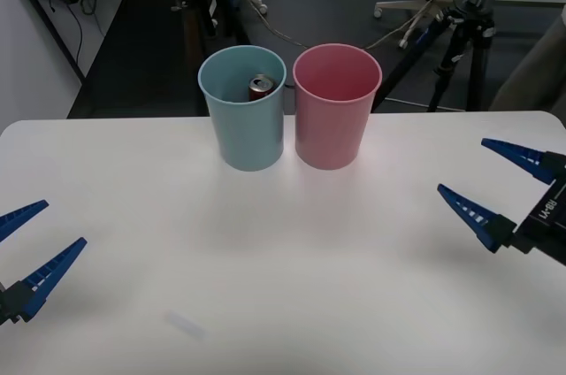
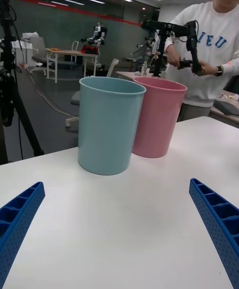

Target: Grasp the object on the table and drop it into the matching bin: aluminum can to the light blue bin, PET bottle to the pink bin.

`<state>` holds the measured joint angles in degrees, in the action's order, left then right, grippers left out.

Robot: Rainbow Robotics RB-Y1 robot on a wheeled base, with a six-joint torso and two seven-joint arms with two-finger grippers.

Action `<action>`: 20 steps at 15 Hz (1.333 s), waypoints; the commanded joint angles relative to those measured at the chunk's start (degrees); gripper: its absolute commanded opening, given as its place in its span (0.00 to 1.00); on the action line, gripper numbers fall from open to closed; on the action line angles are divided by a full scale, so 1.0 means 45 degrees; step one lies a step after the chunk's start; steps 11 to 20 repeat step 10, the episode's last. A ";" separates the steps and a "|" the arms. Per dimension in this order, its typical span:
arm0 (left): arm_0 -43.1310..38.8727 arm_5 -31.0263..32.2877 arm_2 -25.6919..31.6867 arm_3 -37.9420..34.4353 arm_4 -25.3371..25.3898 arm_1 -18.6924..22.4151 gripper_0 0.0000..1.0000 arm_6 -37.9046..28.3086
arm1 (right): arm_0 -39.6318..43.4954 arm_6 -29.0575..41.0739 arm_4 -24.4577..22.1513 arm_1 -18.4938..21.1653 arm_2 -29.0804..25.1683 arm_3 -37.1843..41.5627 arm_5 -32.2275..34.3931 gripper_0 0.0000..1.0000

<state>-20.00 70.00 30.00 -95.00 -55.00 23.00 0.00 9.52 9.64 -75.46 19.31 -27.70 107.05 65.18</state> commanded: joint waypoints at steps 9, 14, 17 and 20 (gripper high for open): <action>0.0000 0.0000 0.0000 0.0000 0.0000 0.0000 1.00 0.0000 | 0.3118 -0.0482 0.2374 0.0650 -0.1696 -0.0331 0.0066 1.00; 0.0000 0.0000 0.0000 0.0000 0.0000 0.0000 1.00 0.0000 | 0.3118 -0.0482 0.2374 0.0650 -0.1696 -0.0331 0.0066 1.00; 0.0000 0.0000 0.0000 0.0000 0.0000 0.0000 1.00 0.0000 | 0.3118 -0.0482 0.2374 0.0650 -0.1696 -0.0331 0.0066 1.00; 0.0000 0.0000 0.0000 0.0000 0.0000 0.0000 1.00 0.0000 | 0.3118 -0.0482 0.2374 0.0650 -0.1696 -0.0331 0.0066 1.00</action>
